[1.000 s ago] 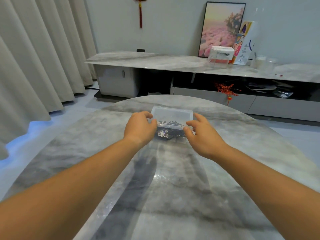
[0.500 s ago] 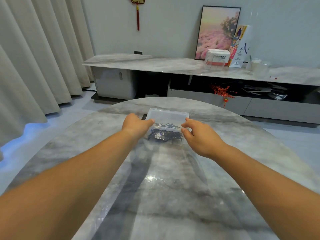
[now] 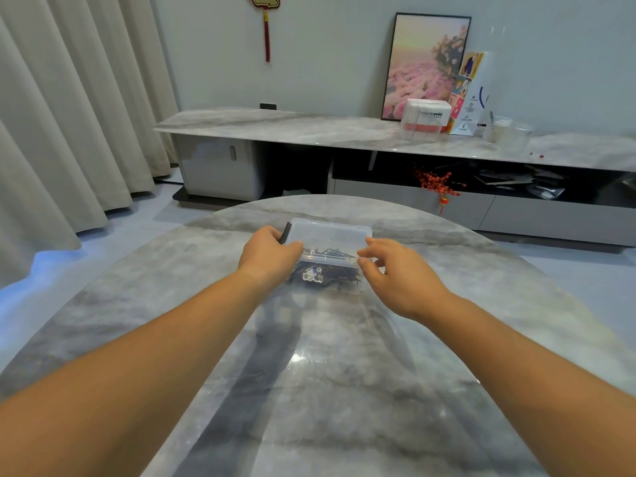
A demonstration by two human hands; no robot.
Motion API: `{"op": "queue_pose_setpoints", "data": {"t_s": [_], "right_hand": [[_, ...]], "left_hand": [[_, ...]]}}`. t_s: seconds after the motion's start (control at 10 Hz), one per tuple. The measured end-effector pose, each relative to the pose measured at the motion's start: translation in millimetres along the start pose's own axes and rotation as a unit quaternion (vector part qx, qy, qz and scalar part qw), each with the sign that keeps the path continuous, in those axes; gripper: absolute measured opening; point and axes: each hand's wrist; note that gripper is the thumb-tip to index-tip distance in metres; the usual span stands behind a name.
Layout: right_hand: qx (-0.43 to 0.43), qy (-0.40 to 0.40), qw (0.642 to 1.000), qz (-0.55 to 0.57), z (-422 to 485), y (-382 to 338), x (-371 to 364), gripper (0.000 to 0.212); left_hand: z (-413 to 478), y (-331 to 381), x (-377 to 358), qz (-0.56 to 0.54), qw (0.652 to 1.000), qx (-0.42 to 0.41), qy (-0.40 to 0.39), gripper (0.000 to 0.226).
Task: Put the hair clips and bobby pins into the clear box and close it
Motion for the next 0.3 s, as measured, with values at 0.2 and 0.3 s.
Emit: {"op": "queue_pose_setpoints", "data": {"t_s": [0.2, 0.3], "right_hand": [[0.021, 0.072, 0.997, -0.01, 7.3, 10.0, -14.3, 0.023], [0.035, 0.102, 0.994, -0.015, 10.2, 13.1, -19.3, 0.02]], "left_hand": [[5.1, -2.8, 1.0, -0.044, 0.998, 0.022, -0.037, 0.028], [7.3, -4.5, 0.2, -0.051, 0.997, 0.031, -0.057, 0.024]]}}
Point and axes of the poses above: each hand's wrist, its own z-axis towards the middle knuckle, its own x-axis out of the back of the hand, y = z × x, and after that the axes turned 14 degrees about -z, right-handed
